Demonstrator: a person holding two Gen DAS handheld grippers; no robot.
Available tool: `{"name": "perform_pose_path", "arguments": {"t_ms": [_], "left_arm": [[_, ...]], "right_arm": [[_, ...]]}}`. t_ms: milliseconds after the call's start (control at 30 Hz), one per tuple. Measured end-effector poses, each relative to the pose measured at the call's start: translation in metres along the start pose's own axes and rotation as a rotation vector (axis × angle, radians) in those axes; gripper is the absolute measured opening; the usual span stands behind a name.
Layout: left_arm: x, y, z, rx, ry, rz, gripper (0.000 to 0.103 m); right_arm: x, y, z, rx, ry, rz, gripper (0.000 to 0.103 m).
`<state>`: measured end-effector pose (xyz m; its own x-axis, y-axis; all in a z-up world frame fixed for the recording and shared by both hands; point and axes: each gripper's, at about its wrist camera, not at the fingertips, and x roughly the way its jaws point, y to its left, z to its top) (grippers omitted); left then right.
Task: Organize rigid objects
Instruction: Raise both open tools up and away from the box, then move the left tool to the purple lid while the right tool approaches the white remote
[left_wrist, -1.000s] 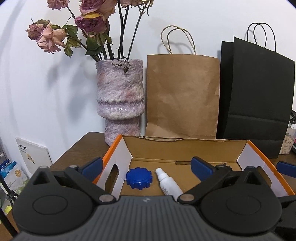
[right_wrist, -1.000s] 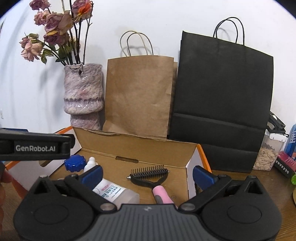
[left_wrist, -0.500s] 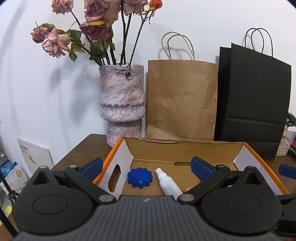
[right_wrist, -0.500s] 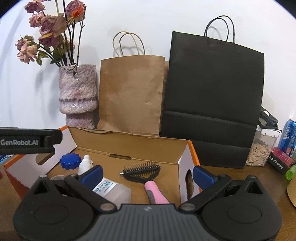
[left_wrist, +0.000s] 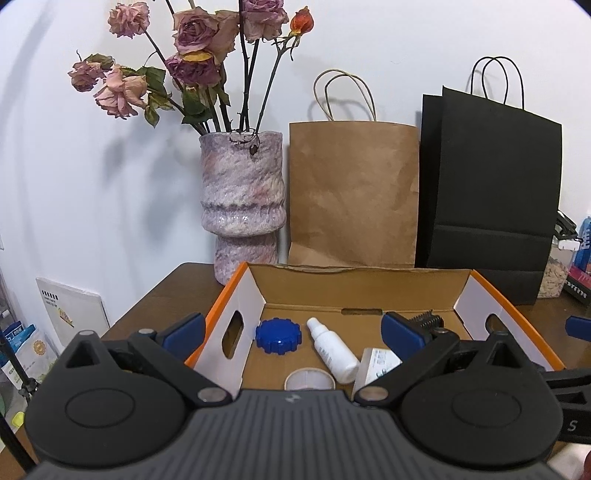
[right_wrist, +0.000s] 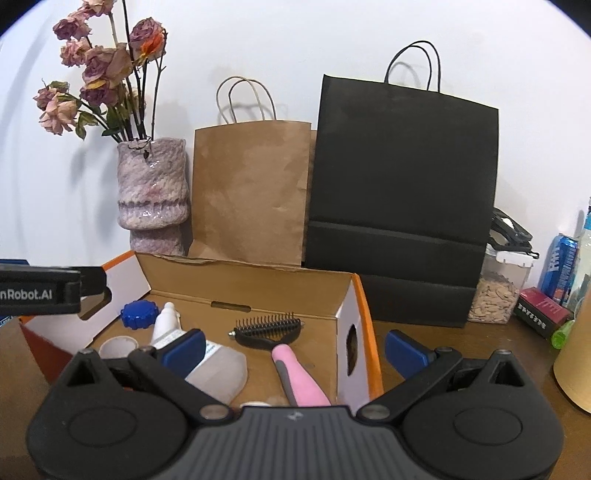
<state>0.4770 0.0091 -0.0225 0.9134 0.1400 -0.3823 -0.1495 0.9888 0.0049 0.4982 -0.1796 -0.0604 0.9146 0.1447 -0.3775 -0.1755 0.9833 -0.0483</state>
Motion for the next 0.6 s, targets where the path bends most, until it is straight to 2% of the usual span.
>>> {"name": "perform_pose_path", "arguments": {"t_ms": [600], "left_arm": [[-0.041, 0.001, -0.024, -0.006, 0.021, -0.005, 0.103]], "right_arm": [[-0.047, -0.019, -0.026, 0.042, 0.014, -0.031, 0.103]]}}
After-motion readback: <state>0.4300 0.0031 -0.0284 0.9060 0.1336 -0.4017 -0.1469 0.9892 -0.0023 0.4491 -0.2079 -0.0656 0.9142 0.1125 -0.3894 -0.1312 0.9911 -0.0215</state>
